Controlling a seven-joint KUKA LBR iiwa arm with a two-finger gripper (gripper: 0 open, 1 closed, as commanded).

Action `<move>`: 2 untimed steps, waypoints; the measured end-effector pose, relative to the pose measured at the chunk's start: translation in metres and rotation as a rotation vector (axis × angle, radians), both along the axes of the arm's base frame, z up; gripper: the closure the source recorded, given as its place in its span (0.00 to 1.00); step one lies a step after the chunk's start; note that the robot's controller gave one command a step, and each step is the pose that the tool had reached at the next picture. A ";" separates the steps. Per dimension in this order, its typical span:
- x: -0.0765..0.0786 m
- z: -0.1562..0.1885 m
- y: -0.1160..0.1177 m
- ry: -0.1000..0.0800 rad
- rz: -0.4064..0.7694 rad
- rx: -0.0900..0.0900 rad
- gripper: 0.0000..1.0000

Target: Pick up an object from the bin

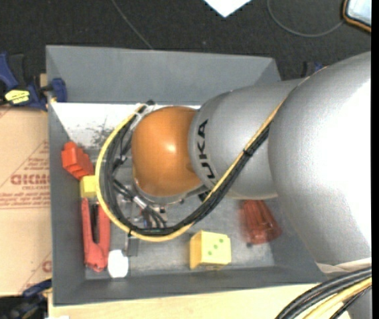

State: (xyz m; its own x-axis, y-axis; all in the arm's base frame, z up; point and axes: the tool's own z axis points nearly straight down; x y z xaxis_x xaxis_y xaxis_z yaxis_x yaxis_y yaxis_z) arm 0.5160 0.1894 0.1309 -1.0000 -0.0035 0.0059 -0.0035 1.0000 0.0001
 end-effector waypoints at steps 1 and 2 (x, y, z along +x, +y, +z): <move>0.002 0.004 -0.001 -0.008 -0.004 0.002 0.00; 0.047 -0.049 0.019 -0.017 0.693 0.002 0.00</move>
Offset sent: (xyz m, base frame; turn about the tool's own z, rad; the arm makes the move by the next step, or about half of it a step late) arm 0.0495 0.0221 -0.0609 -0.8046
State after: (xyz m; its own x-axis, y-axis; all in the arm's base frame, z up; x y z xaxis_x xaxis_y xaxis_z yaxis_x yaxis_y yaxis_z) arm 0.5626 0.2079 0.0824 -0.7667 -0.6419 -0.0105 -0.6419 0.7668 -0.0039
